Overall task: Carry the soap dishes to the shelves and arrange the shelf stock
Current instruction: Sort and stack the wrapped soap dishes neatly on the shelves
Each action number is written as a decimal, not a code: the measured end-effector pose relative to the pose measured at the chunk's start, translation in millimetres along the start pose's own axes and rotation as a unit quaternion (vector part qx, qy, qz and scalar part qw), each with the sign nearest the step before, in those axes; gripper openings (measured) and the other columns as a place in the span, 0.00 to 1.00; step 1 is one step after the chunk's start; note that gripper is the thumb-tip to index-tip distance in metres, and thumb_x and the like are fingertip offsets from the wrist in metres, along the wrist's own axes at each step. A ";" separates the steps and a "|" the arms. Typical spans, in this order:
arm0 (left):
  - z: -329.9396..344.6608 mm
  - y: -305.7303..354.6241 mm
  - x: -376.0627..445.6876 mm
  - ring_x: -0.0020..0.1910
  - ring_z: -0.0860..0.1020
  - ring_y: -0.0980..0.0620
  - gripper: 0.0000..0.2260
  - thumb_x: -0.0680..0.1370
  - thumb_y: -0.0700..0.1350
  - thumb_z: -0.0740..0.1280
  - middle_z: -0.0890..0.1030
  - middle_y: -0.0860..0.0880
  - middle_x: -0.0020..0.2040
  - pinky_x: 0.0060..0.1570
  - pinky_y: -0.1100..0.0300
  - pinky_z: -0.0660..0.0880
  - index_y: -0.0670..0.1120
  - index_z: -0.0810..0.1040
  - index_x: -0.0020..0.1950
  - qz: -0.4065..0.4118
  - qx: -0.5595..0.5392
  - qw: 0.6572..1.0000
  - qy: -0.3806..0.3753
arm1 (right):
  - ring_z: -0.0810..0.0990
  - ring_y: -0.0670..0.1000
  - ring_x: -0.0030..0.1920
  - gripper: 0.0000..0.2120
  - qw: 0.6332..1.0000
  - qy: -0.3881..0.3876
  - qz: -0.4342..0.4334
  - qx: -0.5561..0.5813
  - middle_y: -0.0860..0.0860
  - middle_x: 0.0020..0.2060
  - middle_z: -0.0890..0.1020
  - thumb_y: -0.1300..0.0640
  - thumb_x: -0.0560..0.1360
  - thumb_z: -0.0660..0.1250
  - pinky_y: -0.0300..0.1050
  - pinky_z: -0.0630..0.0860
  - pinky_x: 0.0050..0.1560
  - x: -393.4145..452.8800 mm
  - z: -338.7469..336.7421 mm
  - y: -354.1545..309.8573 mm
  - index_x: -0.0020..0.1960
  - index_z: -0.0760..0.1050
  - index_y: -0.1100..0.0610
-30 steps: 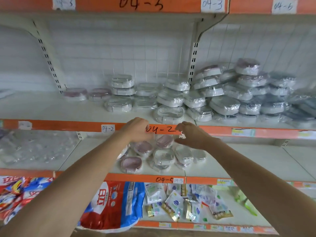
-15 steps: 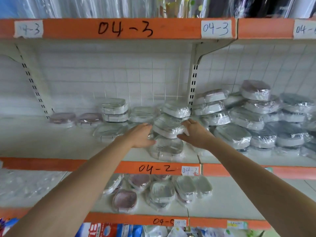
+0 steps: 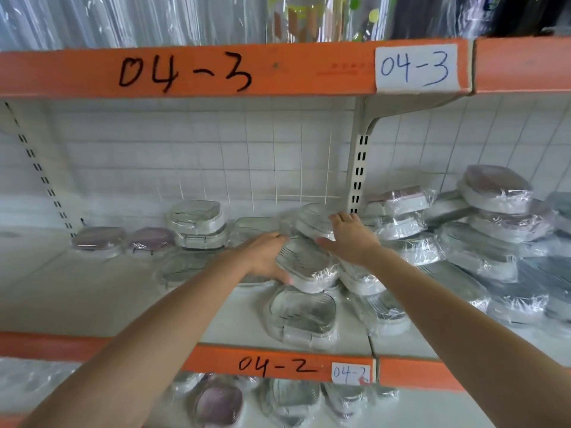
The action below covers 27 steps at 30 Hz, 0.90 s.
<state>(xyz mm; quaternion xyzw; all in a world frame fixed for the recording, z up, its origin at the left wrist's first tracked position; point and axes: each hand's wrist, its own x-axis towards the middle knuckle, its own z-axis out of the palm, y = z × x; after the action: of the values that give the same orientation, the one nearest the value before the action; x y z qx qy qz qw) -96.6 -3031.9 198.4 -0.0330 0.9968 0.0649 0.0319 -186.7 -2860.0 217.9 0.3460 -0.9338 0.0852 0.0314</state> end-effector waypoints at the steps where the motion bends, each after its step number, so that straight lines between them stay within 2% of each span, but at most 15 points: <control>1: -0.2 -1.0 4.4 0.74 0.60 0.48 0.47 0.68 0.59 0.75 0.60 0.46 0.76 0.70 0.57 0.60 0.44 0.54 0.79 0.011 0.008 1.000 -0.009 | 0.59 0.56 0.72 0.30 1.000 0.000 0.010 -0.005 0.56 0.71 0.63 0.43 0.79 0.58 0.51 0.62 0.69 5.7 0.2 -1.2 0.73 0.59 0.62; 5: -0.6 -5.7 20.5 0.76 0.56 0.50 0.51 0.66 0.60 0.76 0.55 0.49 0.78 0.74 0.56 0.57 0.47 0.51 0.79 0.045 0.025 0.998 -0.037 | 0.57 0.59 0.73 0.37 0.999 -0.009 0.050 -0.021 0.58 0.73 0.60 0.38 0.77 0.58 0.53 0.60 0.72 27.3 3.8 -3.4 0.75 0.54 0.63; 10: -1.5 -10.1 36.5 0.77 0.50 0.52 0.51 0.68 0.58 0.76 0.49 0.50 0.79 0.74 0.57 0.50 0.47 0.48 0.79 0.095 0.037 0.994 -0.047 | 0.54 0.60 0.74 0.47 0.990 -0.049 0.130 0.004 0.60 0.75 0.55 0.32 0.73 0.61 0.53 0.56 0.74 51.2 8.4 2.0 0.76 0.48 0.63; 14: -0.7 -19.1 45.9 0.77 0.50 0.52 0.50 0.68 0.59 0.75 0.49 0.50 0.79 0.75 0.58 0.50 0.46 0.48 0.79 0.124 0.036 0.990 -0.050 | 0.53 0.60 0.75 0.54 0.983 -0.068 0.170 0.021 0.62 0.75 0.54 0.29 0.69 0.63 0.53 0.55 0.75 62.3 10.8 4.6 0.76 0.46 0.65; 19: 4.3 -25.1 53.8 0.77 0.52 0.51 0.52 0.66 0.60 0.76 0.51 0.50 0.79 0.74 0.56 0.53 0.45 0.50 0.79 0.144 0.033 0.988 -0.053 | 0.56 0.61 0.74 0.57 0.981 -0.053 0.181 0.037 0.64 0.73 0.57 0.30 0.67 0.66 0.51 0.56 0.74 66.5 10.7 -1.3 0.75 0.46 0.68; 23: 0.5 -25.7 61.1 0.77 0.51 0.51 0.53 0.65 0.60 0.77 0.49 0.51 0.79 0.75 0.56 0.52 0.46 0.49 0.79 0.165 0.047 0.983 -0.066 | 0.58 0.59 0.73 0.52 0.984 0.021 0.169 0.055 0.60 0.72 0.60 0.37 0.69 0.69 0.49 0.58 0.72 60.0 1.1 -5.9 0.75 0.47 0.67; 27: -1.7 -17.6 71.8 0.78 0.48 0.51 0.57 0.63 0.59 0.78 0.46 0.50 0.79 0.76 0.55 0.49 0.45 0.44 0.79 0.182 0.077 0.974 -0.106 | 0.60 0.58 0.72 0.51 0.984 0.030 0.165 0.053 0.59 0.70 0.62 0.38 0.68 0.71 0.49 0.62 0.71 49.0 -7.1 -4.3 0.75 0.49 0.65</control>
<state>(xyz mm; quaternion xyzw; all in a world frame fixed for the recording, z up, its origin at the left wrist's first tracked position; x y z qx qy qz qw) -167.0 -3054.0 193.0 0.1591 0.9790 -0.0043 0.1276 -221.1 -2893.3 231.3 0.1856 -0.9709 0.1489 0.0260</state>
